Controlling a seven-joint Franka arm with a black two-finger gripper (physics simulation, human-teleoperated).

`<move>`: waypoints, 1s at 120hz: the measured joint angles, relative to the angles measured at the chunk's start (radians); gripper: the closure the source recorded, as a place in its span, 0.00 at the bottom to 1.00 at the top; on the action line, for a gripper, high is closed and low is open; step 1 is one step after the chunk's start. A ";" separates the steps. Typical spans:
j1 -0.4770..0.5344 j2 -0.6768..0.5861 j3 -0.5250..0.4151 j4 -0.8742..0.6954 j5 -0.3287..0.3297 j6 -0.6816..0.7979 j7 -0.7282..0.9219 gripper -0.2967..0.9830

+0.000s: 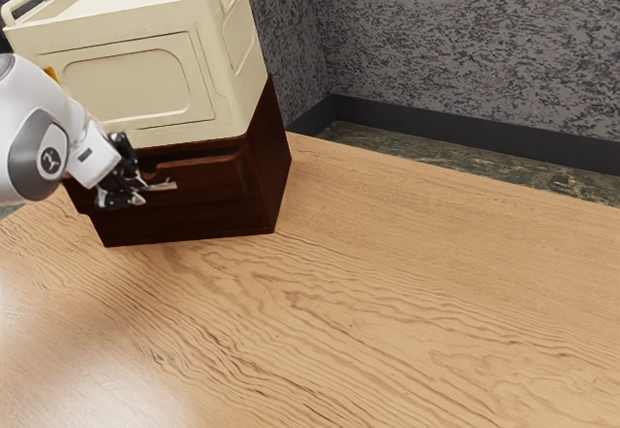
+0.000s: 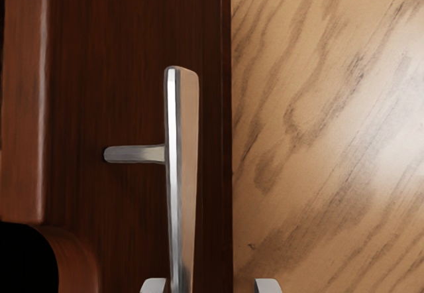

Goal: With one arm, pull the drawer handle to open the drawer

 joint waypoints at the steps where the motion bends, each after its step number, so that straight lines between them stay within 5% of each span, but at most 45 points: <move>1: 0.000 -0.003 -0.001 -0.002 0.000 -0.001 0.000 0.71; 120: -0.011 -0.197 -0.012 -0.211 0.007 -0.025 -0.005 0.70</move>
